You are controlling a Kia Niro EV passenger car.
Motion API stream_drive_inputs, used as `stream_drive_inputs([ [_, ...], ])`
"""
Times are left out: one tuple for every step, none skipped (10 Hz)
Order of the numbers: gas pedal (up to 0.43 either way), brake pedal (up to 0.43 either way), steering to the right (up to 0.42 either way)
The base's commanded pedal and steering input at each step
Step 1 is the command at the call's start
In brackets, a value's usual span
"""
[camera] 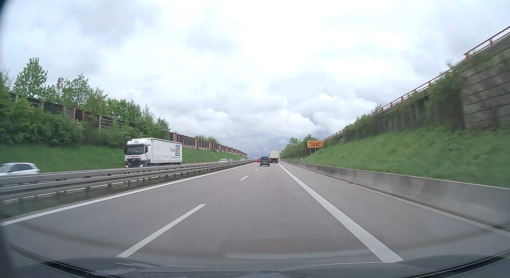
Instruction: Follow the waypoints while adhering to traffic rules and regulations
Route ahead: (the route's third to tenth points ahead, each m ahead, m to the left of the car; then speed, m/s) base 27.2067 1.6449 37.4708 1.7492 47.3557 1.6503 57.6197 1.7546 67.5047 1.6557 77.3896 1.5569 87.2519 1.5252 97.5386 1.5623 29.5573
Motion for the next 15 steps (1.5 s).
stream_drive_inputs([
  [0.350, 0.012, -0.002],
  [0.350, 0.012, -0.001],
  [0.350, 0.012, -0.001],
  [0.350, 0.012, -0.001],
  [0.350, 0.012, -0.001],
  [0.350, 0.012, -0.001],
  [0.350, 0.012, -0.001],
  [0.311, 0.012, -0.001],
  [0.280, 0.012, 0.000],
  [0.268, 0.012, 0.000],
  [0.248, 0.012, 0.000],
  [0.240, 0.012, 0.000],
  [0.228, 0.006, 0.001],
  [0.220, 0.012, 0.001],
  [0.209, 0.012, 0.001],
])
